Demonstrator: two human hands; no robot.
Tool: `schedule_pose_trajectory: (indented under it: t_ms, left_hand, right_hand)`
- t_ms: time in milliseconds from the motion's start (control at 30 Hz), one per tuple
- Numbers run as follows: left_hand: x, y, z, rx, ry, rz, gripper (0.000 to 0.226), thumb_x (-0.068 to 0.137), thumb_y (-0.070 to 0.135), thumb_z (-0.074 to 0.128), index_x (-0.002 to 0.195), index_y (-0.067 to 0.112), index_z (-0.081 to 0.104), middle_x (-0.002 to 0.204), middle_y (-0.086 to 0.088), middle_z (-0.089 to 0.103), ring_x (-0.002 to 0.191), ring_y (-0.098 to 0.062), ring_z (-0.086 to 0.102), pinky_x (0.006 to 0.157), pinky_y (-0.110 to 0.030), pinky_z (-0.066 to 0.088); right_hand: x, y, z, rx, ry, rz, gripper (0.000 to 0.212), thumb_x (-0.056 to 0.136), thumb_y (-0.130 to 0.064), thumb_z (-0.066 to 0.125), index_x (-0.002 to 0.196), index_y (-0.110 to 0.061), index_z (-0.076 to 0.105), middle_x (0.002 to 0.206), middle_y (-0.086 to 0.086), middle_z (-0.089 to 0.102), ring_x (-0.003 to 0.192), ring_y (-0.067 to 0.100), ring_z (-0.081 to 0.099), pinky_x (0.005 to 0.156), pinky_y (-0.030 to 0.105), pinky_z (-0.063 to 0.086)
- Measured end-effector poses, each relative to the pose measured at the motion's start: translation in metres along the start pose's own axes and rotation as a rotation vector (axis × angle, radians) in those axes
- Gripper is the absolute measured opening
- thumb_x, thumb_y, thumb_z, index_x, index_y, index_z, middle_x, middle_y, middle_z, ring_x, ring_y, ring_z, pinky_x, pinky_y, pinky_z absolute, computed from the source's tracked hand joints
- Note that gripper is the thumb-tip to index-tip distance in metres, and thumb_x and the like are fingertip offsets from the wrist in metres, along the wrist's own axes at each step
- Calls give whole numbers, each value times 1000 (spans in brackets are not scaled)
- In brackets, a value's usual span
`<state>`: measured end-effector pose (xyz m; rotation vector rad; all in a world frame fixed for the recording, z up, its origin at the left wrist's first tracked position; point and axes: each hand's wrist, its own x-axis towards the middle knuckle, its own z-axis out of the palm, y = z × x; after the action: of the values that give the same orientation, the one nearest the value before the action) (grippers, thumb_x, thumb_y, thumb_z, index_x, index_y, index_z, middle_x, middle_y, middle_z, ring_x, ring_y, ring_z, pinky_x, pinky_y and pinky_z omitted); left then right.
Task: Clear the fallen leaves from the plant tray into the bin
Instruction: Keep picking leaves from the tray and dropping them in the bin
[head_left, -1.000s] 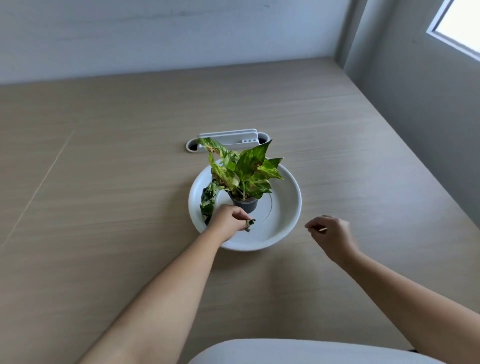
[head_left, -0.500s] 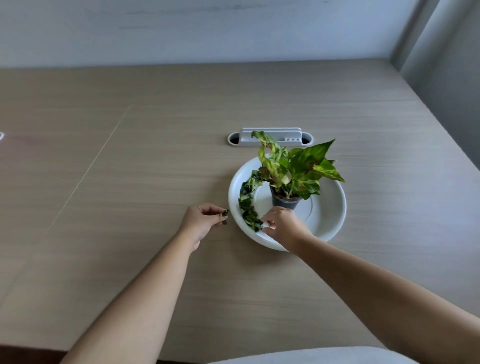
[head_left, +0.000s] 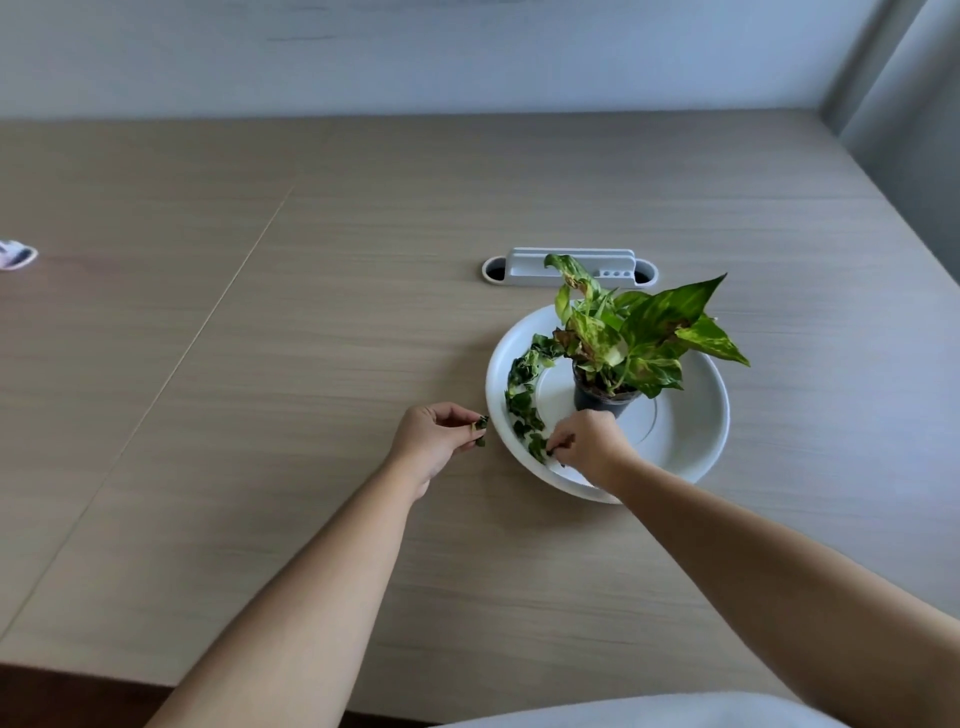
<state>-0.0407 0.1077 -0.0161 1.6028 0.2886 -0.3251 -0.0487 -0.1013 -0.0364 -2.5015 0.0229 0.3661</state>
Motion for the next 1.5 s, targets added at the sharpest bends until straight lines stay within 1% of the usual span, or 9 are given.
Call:
schedule_pose_trajectory:
  t_ms: [167,300,567,667,900,1067,1267,1433,1500]
  left_hand:
    - [4,3,7,-29,-11,-18,20,73,-6,72,68,13,70,72,-2,68,66,-10,64,56,-11,53]
    - [3,5,20,-96,-36,-47,19,73,-8,71,70,10,69,74,-4,69,64,-9,65,53,-11,51]
    - [-15,2,68,-78,-128,-87,21,73,-11,69,69,9,67,78,-8,67,73,-15,65,55,-13,54]
    - [-35,-1,109,-29,-196,-102,20,74,-12,68,69,7,65,74,-8,66,70,-14,64,55,-12,55]
    - [-123,-1,290,81,-561,-66,16,78,-9,66,70,5,64,55,1,67,52,-4,66,60,-14,57]
    - [-237,-29,457,216,-909,-41,14,78,-7,66,70,5,65,57,0,66,52,-7,65,62,-15,57]
    - [-369,-108,591,417,-1197,-48,19,76,-4,70,65,11,67,59,0,67,54,-5,66,56,-13,54]
    - [-405,-198,622,698,-1270,-132,17,73,-2,74,64,11,68,57,0,66,54,-5,65,53,-12,52]
    - [-402,-236,622,820,-1269,-176,20,73,-1,75,60,13,68,56,2,66,54,-4,66,53,-11,51]
  right_hand:
    - [-18,19,-19,913,80,323,10,75,3,70,75,-6,73,78,11,71,76,20,68,69,15,58]
    - [-31,23,-31,1137,101,363,6,76,7,68,79,3,69,78,12,70,72,16,67,65,14,58]
    - [-67,47,-55,1288,132,331,8,79,10,63,78,3,67,78,10,69,67,11,68,62,13,57]
    - [-98,73,-74,1322,199,334,11,80,12,61,90,12,65,79,11,68,61,8,68,63,13,57]
    - [-267,206,-138,1348,552,389,10,80,14,59,82,6,66,77,13,66,55,8,68,60,12,57]
    - [-458,325,-158,1311,951,554,16,79,15,59,74,1,65,55,0,70,50,4,66,54,11,55]
    - [-646,411,-107,1282,1299,872,18,77,10,64,69,-5,67,74,9,67,62,10,65,54,10,55]
    - [-703,437,-4,1385,1360,1119,21,78,13,62,67,-5,66,73,14,65,58,12,66,51,10,54]
    - [-708,442,40,1437,1345,1214,21,78,13,62,67,-4,67,75,17,65,65,17,64,53,11,55]
